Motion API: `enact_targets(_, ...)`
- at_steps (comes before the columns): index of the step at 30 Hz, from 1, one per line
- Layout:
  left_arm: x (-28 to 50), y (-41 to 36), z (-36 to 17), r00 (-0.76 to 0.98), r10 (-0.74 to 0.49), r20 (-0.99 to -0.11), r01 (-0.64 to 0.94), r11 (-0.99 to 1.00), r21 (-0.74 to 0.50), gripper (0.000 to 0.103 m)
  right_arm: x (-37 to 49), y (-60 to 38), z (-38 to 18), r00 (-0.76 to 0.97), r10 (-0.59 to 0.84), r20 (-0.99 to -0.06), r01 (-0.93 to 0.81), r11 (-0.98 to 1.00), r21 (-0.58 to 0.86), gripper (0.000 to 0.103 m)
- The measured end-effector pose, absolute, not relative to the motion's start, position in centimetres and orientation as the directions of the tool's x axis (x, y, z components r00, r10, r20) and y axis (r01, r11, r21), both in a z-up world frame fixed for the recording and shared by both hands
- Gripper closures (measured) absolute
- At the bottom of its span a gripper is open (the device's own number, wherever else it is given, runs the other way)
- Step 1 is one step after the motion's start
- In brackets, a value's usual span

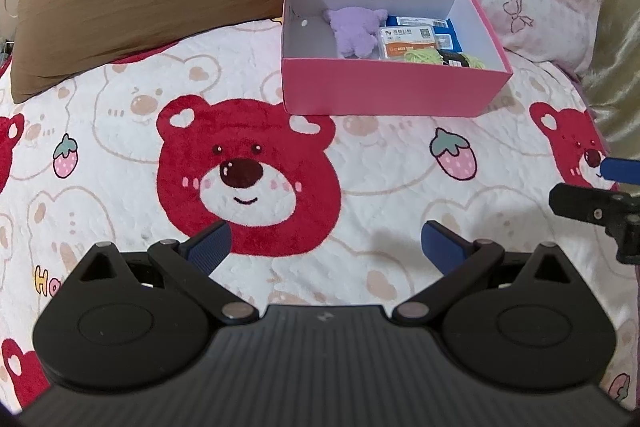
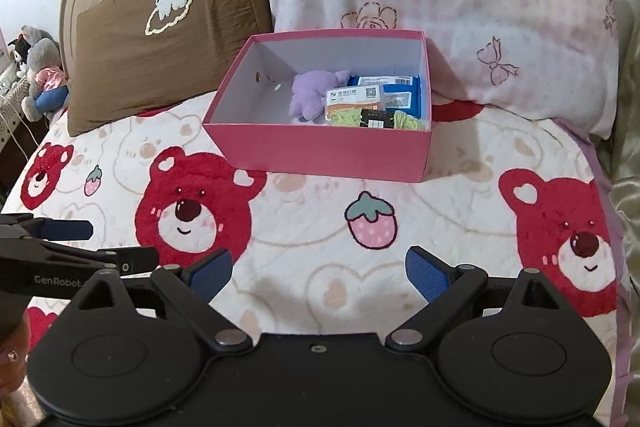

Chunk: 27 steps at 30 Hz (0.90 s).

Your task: Organize objects

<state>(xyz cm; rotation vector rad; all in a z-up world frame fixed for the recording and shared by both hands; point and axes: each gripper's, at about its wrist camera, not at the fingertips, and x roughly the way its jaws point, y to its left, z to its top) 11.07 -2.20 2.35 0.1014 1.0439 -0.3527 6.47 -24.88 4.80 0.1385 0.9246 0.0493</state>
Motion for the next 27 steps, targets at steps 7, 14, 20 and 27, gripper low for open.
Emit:
enact_targets(7,11.4,-1.9,1.8,0.447,-0.227,-0.865,0.326,0.942,-0.079,0.0,6.5,-24.9,4.5,0.611,0.043,-0.791,0.01,0.998,0.062,0.008)
enact_targets(14,11.6,-1.4,2.3,0.468,-0.218,-0.856,0.312,0.948,-0.071,0.0,6.2,-24.6,4.9,0.612,0.052,-0.789,-0.006,0.998,0.061,0.008)
enact_targets(20,11.6,-1.2,2.6,0.47,-0.228,-0.852,0.308,0.948,-0.084,0.0,6.1,-24.0,5.3,0.619,0.058,-0.783,-0.024,0.998,0.054,0.008)
enact_targets(27,11.4,-1.2,3.1,0.482,-0.214,-0.85,0.294,0.953,-0.074,0.0,5.6,-22.8,5.2,0.666,-0.071,-0.742,-0.001,0.995,-0.096,0.008)
